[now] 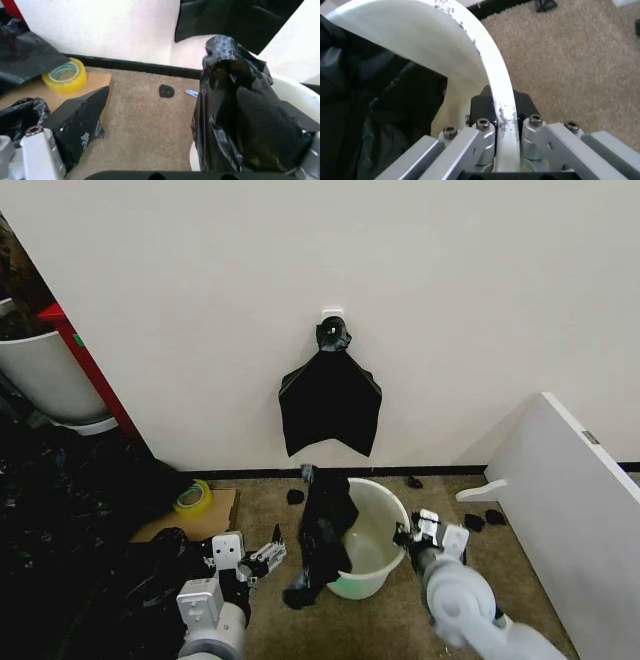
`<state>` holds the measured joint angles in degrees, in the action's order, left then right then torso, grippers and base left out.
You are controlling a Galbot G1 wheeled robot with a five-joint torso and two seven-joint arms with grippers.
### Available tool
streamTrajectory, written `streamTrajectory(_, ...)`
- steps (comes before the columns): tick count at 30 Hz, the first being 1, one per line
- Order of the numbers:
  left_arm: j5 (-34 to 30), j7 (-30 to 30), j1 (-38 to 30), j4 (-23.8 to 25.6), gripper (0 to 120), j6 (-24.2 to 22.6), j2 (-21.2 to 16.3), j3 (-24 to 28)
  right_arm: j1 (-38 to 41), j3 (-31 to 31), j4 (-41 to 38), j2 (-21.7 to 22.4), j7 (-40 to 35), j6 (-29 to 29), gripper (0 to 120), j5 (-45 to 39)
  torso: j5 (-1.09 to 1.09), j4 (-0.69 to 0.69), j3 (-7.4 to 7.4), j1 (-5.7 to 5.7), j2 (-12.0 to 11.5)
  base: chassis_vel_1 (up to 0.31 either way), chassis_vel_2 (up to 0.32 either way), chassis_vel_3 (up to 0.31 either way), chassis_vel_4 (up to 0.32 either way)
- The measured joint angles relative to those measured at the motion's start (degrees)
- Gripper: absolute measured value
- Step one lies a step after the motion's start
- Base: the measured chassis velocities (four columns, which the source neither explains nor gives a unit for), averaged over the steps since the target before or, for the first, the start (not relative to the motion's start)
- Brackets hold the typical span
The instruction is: Place the garbage bag over the trash bin.
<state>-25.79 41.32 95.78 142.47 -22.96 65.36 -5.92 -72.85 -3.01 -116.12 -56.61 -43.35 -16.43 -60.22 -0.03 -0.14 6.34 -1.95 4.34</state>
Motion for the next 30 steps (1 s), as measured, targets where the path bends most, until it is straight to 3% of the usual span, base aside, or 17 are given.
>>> streamTrajectory(3,0.3,0.0,0.7,0.5,100,0.0,0.1,0.0,-0.6,0.0,-1.4,0.5,1.4,-0.5,2,2.5,0.0,0.0,0.0,0.0,0.0,0.0,0.0,0.0,0.0)
streamTrajectory(7,0.5,0.0,1.5,0.8,100,-0.1,0.1,0.0,-1.3,0.2,-2.8,1.7,3.5,-1.5,11,8.5,-0.01,0.01,0.0,0.0,0.0,0.0,0.0,0.0,0.0)
streamTrajectory(10,0.9,0.0,2.0,0.8,100,-0.1,0.2,-0.2,-4.2,-0.2,-6.0,3.1,5.5,0.7,28,18.6,0.0,-0.01,0.01,-0.01,0.0,0.0,0.0,0.0,0.0)
streamTrajectory(12,0.9,0.0,2.0,0.8,100,-0.1,0.1,-0.2,-4.8,-0.3,-7.0,3.3,5.9,1.0,30,19.6,0.01,-0.01,0.0,0.0,0.0,0.0,0.0,0.0,0.0)
streamTrajectory(14,1.0,0.1,2.0,0.8,100,-0.1,0.2,-0.3,-7.0,-0.5,-12.2,4.1,7.3,1.7,41,23.0,-0.02,-0.01,0.0,0.0,0.0,0.0,0.0,0.0,0.0)
streamTrajectory(24,1.4,0.0,1.6,0.4,100,-0.1,1.1,0.1,-7.5,2.7,-18.0,4.8,10.7,1.5,75,24.1,0.0,-0.01,0.0,0.0,0.0,0.0,0.0,0.0,0.0)
streamTrajectory(27,1.4,0.0,1.3,0.1,100,-0.1,1.3,-0.1,-6.1,5.3,-18.6,5.3,12.3,-1.0,90,24.3,-0.01,0.0,0.0,0.0,0.0,0.0,0.0,0.0,0.0)
streamTrajectory(30,1.3,-0.2,0.3,-0.2,100,-0.2,1.6,-0.6,-4.6,7.4,-18.2,5.3,12.4,-4.4,98,25.9,-0.01,0.0,0.0,0.0,0.0,0.0,0.0,0.0,0.0)
